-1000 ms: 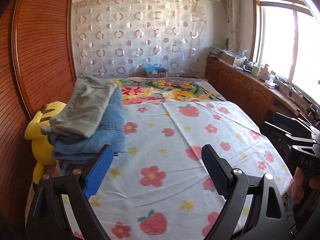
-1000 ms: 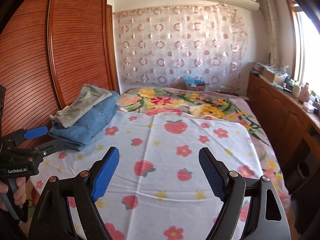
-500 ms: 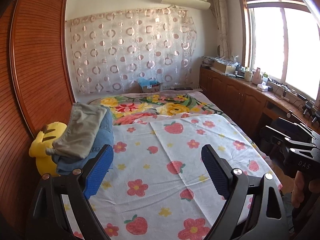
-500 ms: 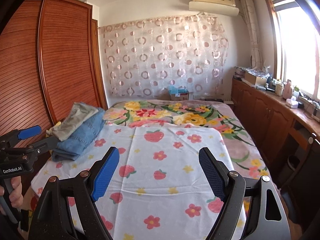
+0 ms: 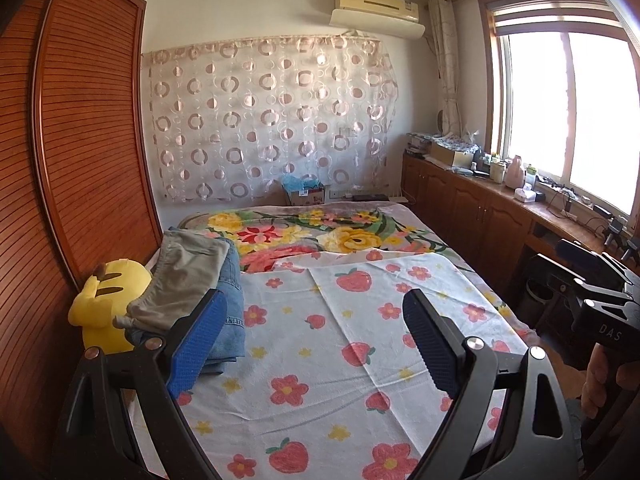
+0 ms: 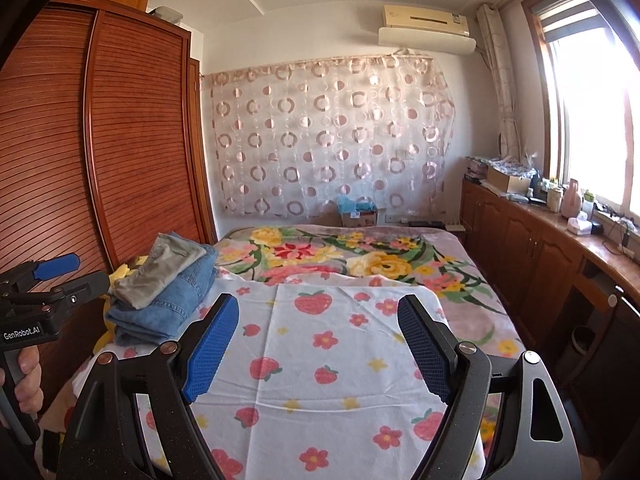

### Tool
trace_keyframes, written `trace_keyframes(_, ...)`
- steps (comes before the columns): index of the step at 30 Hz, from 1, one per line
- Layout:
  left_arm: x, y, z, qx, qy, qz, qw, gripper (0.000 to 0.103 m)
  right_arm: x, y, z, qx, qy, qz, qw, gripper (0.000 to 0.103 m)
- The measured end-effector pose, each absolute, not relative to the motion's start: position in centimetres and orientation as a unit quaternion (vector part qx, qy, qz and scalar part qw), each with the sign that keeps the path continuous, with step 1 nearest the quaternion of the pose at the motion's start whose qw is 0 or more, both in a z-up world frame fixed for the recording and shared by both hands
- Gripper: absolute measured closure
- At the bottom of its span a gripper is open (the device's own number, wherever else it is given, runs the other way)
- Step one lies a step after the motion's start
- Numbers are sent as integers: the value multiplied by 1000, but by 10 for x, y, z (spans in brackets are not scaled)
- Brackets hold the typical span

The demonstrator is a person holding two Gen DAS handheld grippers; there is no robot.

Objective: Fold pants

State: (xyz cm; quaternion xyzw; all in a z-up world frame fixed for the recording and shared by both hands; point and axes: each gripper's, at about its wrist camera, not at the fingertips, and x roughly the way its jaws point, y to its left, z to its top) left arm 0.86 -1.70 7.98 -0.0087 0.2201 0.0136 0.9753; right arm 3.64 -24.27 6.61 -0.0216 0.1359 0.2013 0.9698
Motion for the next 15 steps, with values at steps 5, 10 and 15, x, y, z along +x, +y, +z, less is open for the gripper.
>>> trace_keyframes(5, 3, -12, 84, -10, 210, 19, 977, 13, 31, -244, 64, -19, 124, 205, 971, 20)
trace_keyframes(10, -1, -10, 87, -10, 203, 26, 979, 13, 32, -245, 60, -17, 114, 205, 972, 20)
trace_keyframes(15, -6, -7, 88, -10, 195, 29, 980, 13, 35, -243, 56, -16, 111, 205, 972, 20)
